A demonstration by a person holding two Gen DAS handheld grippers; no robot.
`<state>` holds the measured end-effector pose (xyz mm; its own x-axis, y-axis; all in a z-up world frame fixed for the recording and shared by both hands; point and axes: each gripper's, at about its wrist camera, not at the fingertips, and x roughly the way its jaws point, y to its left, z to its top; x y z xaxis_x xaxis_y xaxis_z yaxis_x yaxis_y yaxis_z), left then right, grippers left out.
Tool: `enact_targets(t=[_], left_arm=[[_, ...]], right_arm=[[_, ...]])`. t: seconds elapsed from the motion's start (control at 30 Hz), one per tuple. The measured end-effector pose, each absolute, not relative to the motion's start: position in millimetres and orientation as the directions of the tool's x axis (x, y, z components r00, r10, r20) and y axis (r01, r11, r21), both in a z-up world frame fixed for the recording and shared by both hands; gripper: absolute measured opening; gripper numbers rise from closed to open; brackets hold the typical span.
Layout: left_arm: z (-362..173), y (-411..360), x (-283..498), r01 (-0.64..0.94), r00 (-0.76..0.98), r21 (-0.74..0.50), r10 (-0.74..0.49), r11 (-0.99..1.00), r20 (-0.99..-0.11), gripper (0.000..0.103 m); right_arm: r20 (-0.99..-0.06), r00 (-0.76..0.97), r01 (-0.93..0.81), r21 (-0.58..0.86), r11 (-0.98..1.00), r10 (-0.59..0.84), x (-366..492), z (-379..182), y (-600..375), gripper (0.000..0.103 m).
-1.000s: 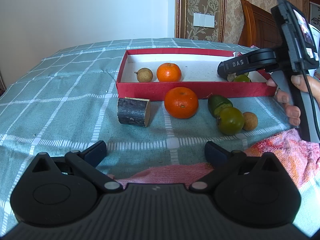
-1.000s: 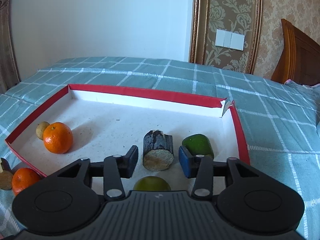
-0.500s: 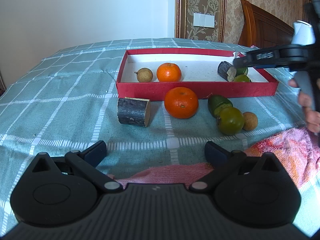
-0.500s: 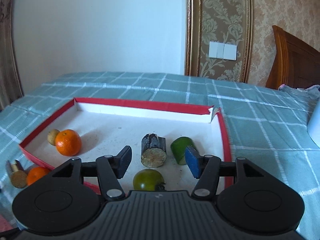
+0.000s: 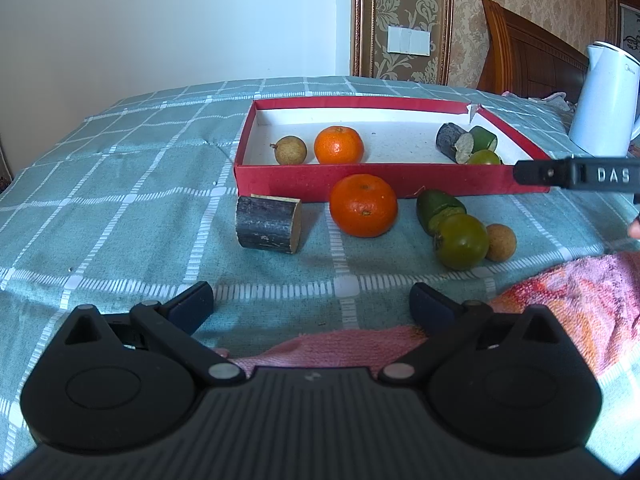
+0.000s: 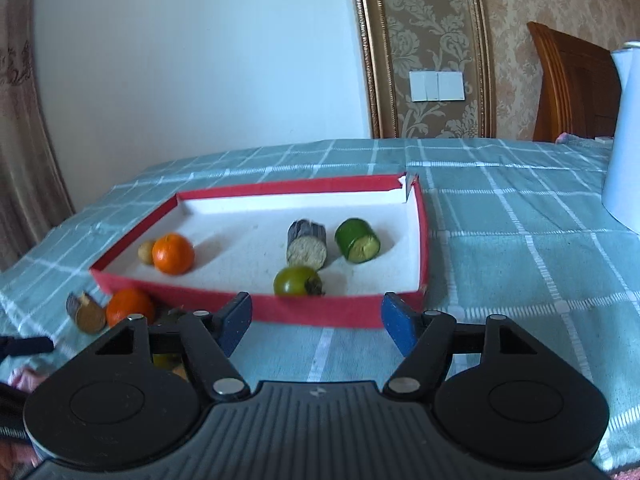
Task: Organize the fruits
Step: 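Move the left gripper to the dark square wood block and close on it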
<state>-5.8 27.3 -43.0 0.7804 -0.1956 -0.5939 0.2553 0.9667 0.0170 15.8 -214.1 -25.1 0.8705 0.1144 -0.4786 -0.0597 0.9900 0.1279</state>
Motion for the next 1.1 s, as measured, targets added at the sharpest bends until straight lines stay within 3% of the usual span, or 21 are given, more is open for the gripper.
enact_targets(t=[0.33,0.6,0.7,0.9,0.97,1.03,1.1], left_arm=[[-37,38,6,0.233,0.765,-0.063,-0.223,0.97,-0.604,0.103],[-32,42,21,0.204,0.786,-0.016,-0.173,0.979,-0.594,0.102],[-31,43,24,0.212,0.793,0.008,-0.167,0.977,-0.586,0.09],[-36,42,34,0.225,0.787,0.016,-0.172,0.974,-0.592,0.081],[-36,41,34,0.237,0.789,0.014,-0.184,0.971,-0.586,0.073],[-35,38,33,0.251,0.797,0.033,-0.187,0.968,-0.574,0.053],[-34,36,34,0.271,0.794,0.034,-0.203,0.962,-0.572,0.043]], right_arm=[[-0.507,0.856,-0.075,0.061,0.995,0.096,16,-31,-202,0.071],[-0.532,0.843,-0.061,0.051,0.997,0.079,19,-35,-202,0.071],[-0.532,0.843,-0.061,0.046,0.997,0.076,19,-36,-201,0.071],[-0.535,0.842,-0.058,0.043,0.997,0.072,20,-36,-201,0.071],[-0.536,0.841,-0.059,0.043,0.997,0.073,21,-37,-201,0.071],[-0.54,0.838,-0.06,0.042,0.997,0.073,21,-37,-201,0.071],[-0.539,0.839,-0.059,0.041,0.997,0.072,21,-37,-201,0.071]])
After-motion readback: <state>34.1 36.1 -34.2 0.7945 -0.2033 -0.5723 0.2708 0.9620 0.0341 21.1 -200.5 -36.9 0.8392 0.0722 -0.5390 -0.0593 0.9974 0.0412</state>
